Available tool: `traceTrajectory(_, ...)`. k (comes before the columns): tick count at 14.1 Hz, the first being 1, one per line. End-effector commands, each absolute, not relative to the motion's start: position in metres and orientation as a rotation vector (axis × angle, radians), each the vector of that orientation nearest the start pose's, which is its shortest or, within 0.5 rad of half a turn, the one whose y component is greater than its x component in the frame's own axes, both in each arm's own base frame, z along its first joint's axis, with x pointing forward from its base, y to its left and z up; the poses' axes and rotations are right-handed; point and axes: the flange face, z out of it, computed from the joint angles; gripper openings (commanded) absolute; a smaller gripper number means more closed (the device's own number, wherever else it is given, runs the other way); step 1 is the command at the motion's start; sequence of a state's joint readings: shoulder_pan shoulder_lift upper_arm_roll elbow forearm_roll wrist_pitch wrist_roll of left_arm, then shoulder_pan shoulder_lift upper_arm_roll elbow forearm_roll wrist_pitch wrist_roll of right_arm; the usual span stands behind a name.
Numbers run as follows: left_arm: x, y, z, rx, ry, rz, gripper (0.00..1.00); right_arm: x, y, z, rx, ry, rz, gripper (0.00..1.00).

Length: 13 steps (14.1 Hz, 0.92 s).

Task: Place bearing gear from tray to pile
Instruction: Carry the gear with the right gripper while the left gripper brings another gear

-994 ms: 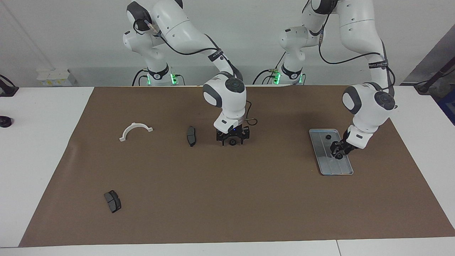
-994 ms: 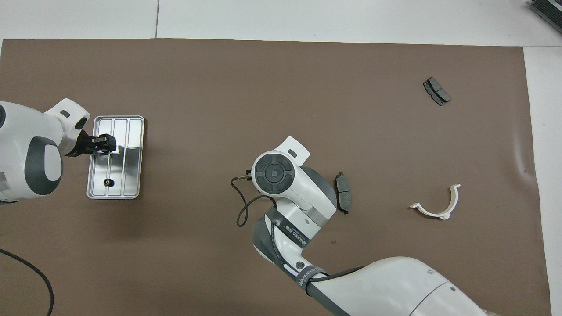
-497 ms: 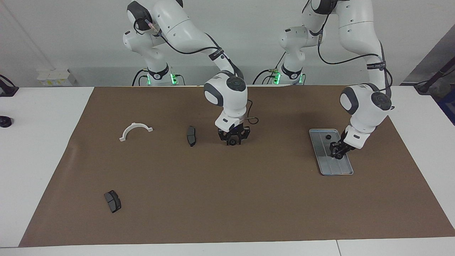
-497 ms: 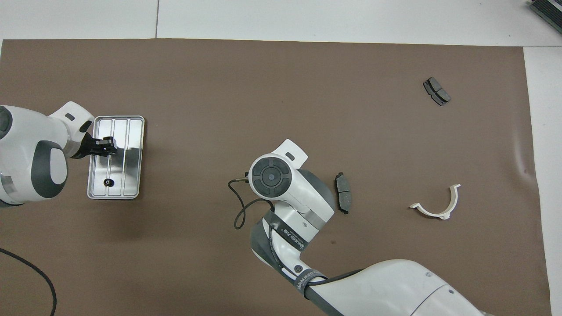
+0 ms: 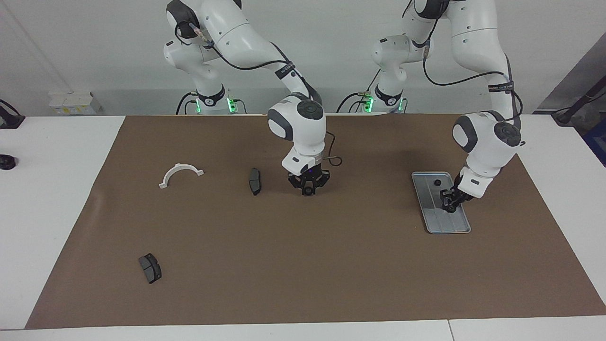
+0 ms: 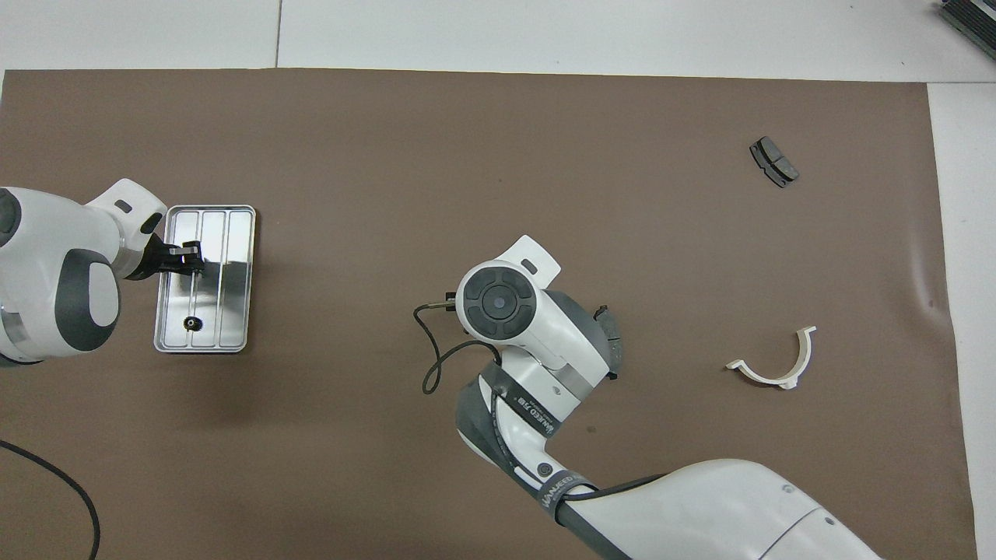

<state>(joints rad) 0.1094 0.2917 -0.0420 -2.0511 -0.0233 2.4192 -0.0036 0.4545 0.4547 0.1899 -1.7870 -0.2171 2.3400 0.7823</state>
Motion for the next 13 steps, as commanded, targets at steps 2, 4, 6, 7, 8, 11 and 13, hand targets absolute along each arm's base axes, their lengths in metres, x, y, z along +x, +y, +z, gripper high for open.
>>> traceTrajectory(2, 0.620, -0.015, 0.329, -3.172, -0.119, -0.151, 0.00, 0.560, 0.317, 0.337, -3.131, 0.128, -0.254, 0.00)
traceTrajectory(4, 0.629, -0.075, 0.344, -3.177, -0.243, -0.133, 0.00, 0.578, 0.275, 0.337, -3.134, 0.165, -0.267, 0.00)
traceTrajectory(6, 0.617, -0.145, 0.346, -3.179, -0.343, -0.129, 0.00, 0.596, 0.235, 0.337, -3.141, 0.172, -0.272, 0.00)
traceTrajectory(7, 0.608, -0.175, 0.343, -3.177, -0.364, -0.113, 0.00, 0.602, 0.217, 0.337, -3.149, 0.156, -0.270, 0.00)
traceTrajectory(8, 0.596, -0.208, 0.342, -3.182, -0.340, -0.102, 0.00, 0.607, 0.200, 0.335, -3.155, 0.153, -0.264, 0.00)
traceTrajectory(11, 0.552, -0.290, 0.331, -3.188, -0.290, -0.070, 0.00, 0.618, 0.144, 0.333, -3.175, 0.154, -0.247, 0.00)
traceTrajectory(13, 0.524, -0.335, 0.323, -3.203, -0.243, -0.083, 0.00, 0.621, 0.112, 0.330, -3.186, 0.155, -0.232, 0.00)
